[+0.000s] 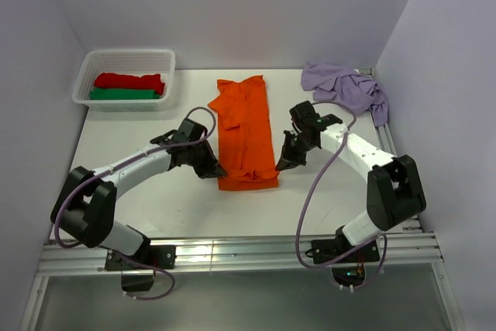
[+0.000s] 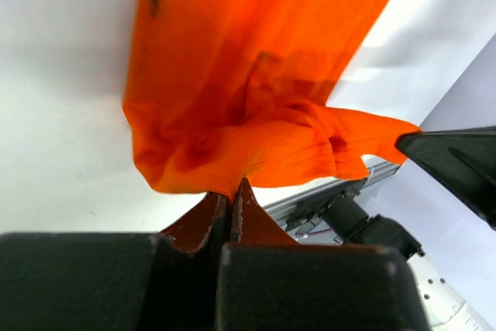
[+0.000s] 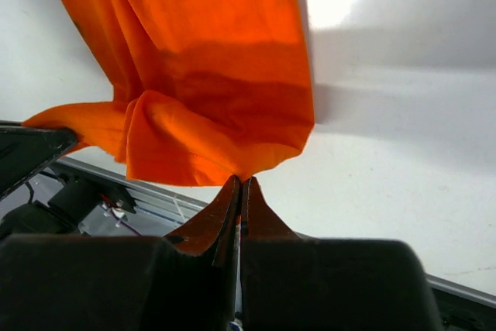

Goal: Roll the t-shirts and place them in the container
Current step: Fold the tshirt

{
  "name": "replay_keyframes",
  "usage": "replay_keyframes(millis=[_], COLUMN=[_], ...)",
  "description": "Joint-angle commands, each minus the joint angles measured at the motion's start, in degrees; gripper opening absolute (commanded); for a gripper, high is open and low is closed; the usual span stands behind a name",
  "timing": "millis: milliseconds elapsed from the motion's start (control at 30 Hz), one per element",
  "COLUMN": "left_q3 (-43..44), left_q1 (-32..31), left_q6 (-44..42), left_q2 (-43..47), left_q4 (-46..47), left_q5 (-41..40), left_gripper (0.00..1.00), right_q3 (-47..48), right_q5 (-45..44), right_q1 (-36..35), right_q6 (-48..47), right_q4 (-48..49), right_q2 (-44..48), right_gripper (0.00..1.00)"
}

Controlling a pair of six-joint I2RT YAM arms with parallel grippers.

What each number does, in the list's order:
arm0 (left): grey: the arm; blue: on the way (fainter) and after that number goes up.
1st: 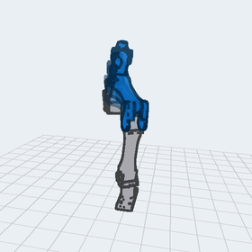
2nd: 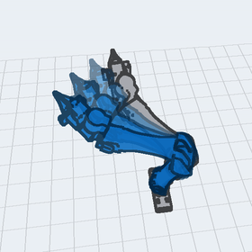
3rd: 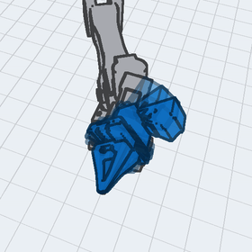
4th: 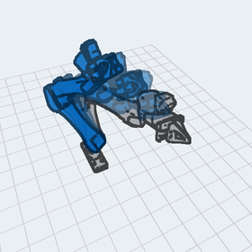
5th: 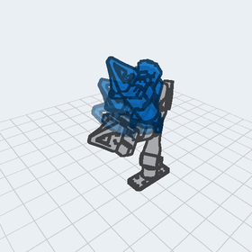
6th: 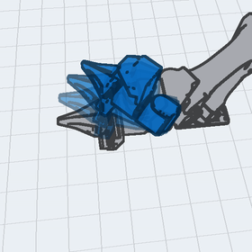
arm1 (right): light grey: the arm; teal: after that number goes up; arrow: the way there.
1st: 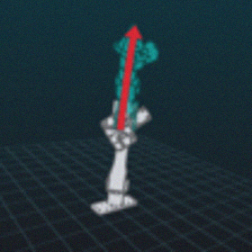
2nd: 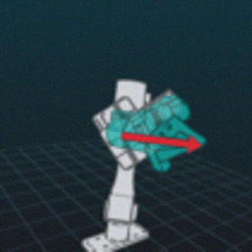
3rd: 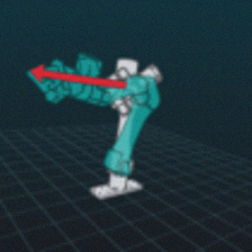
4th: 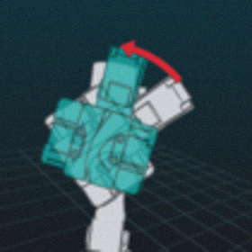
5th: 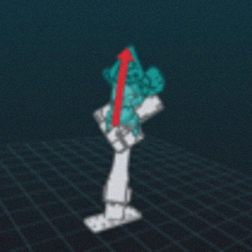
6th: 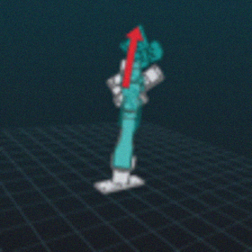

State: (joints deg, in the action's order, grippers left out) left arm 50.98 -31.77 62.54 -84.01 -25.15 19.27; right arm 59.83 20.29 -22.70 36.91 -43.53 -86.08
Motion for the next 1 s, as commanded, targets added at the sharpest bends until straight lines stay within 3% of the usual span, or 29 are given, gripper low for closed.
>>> replay_keyframes(millis=[0,367,967], left_q3=[2.9,7.7,11.4], left_q1=[2.3,4.7,6.1], left_q6=[-3.3,-6.0,-7.7], left_q2=[-2.1,-9.1,-11.5], left_q4=[0.0,1.8,3.3], left_q5=[1.7,3.0,2.2], left_gripper=[0.00,0.00,0.00], right_q3=[5.0,10.2,16.5], right_q5=[0.5,0.7,0.2], right_q1=[0.8,1.3,2.4], right_q6=[-1.8,-1.7,-1.5], right_q4=[-1.3,-0.6,-0.5], right_q2=[-2.9,-10.0,-16.0], right_gripper=[0.00,0.01,0.04])
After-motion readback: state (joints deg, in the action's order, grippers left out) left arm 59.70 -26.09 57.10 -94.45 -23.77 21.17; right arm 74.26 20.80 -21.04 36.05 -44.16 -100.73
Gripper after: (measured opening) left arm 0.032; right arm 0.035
